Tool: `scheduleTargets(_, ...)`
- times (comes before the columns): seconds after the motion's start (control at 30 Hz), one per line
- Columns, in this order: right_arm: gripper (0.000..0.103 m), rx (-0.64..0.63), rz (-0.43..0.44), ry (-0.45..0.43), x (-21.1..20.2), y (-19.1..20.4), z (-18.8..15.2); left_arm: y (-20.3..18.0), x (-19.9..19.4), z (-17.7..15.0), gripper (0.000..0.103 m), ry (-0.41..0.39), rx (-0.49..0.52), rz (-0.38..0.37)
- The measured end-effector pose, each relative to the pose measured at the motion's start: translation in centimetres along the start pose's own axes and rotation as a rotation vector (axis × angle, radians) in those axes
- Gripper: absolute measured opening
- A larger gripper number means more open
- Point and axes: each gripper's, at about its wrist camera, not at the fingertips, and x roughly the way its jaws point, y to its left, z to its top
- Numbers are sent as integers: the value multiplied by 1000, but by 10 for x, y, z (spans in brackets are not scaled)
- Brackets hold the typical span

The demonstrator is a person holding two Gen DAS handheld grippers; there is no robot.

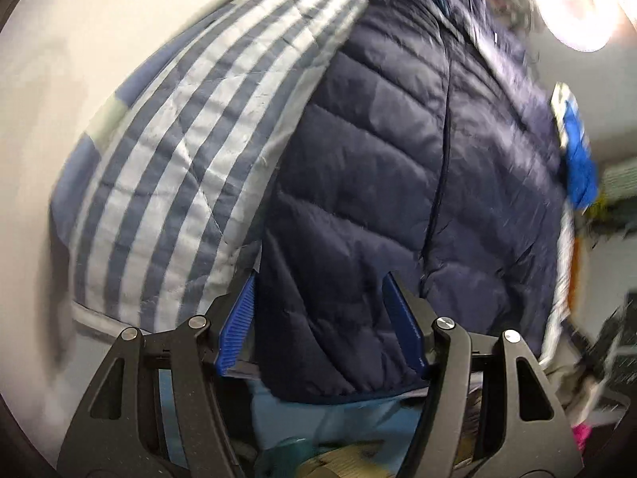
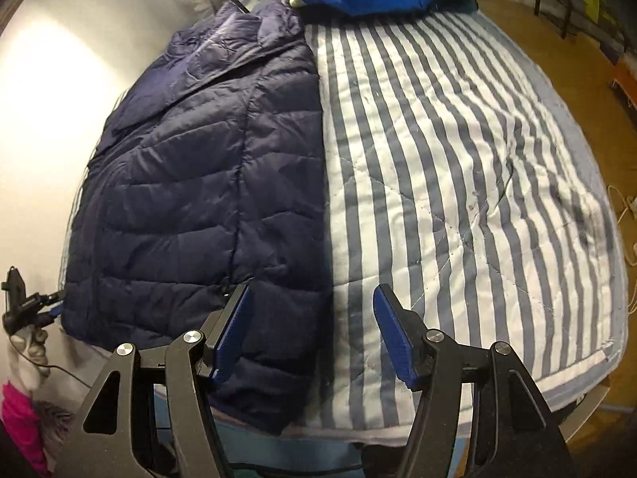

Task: Fold large clothes

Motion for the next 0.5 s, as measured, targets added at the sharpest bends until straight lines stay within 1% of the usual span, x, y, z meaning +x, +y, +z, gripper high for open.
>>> scheduleTargets(0.03,62,-1,5,5,2,-2,0,-2,0,1,65,2,19,27)
scheduleTargets(0.1,62,-5,17,24,10,-5,0,0,2,3,66,3,2,22)
scheduleTargets(0.17,62,7,41,44,15,-8,-2,8,6,4,65,4,-37,-15)
scheduleTargets(0.23,62,22,82,77,25,-11,-5,12,5,5,66,-12,-42,-59)
scheduleTargets(0.33,62,-2,106,103,33,-13,-10,26,1,3,65,-15,-77,-136)
scheduleTargets(0.4,62,6,143,105,37,-16,-13,33,0,3,59,-10,-77,-169)
scheduleTargets(0.43,62,18,169,105,38,-19,-15,35,0,1,49,-9,-71,-175)
scheduleTargets(0.47,64,26,186,101,38,-21,-16,37,0,-1,45,-8,-71,-181)
scheduleTargets(0.5,64,37,212,97,38,-22,-16,39,0,-2,44,-8,-71,-193)
